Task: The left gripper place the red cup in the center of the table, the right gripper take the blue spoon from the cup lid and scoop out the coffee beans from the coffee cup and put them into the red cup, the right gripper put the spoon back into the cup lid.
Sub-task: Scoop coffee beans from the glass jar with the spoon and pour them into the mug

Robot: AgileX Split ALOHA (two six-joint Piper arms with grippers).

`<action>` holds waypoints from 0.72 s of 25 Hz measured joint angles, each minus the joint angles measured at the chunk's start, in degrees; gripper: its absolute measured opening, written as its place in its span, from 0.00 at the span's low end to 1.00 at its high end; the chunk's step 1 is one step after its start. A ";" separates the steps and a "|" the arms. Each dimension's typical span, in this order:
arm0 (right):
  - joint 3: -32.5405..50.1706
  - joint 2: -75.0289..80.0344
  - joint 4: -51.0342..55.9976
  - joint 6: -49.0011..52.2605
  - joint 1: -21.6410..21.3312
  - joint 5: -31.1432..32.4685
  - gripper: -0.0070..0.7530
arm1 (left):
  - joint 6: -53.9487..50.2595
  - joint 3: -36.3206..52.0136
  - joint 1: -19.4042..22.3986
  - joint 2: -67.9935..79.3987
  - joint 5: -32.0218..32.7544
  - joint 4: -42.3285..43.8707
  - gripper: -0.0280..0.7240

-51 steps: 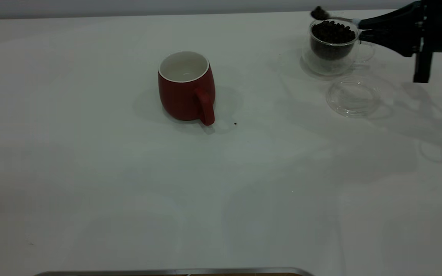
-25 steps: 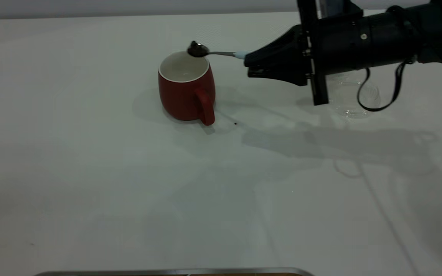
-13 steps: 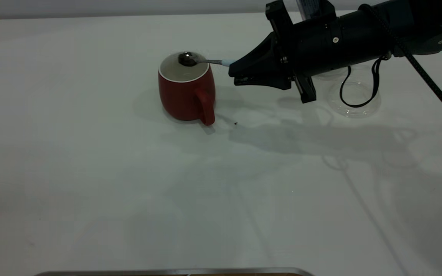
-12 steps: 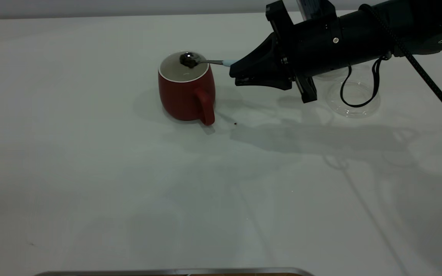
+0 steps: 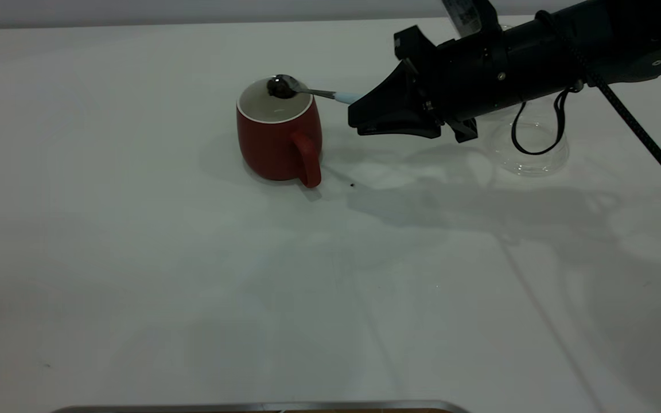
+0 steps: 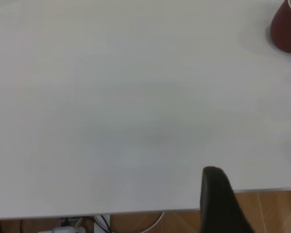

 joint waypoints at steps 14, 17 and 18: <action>0.00 0.00 -0.65 -10.95 0.35 -0.55 0.13 | -0.07 0.00 0.00 0.00 0.00 0.00 0.64; 0.00 0.00 -0.33 -6.29 0.22 3.86 0.13 | -0.07 0.00 0.00 0.00 0.00 0.00 0.64; 0.00 0.00 -0.28 -4.53 -0.05 5.21 0.13 | -0.13 0.00 0.00 0.00 0.00 0.00 0.64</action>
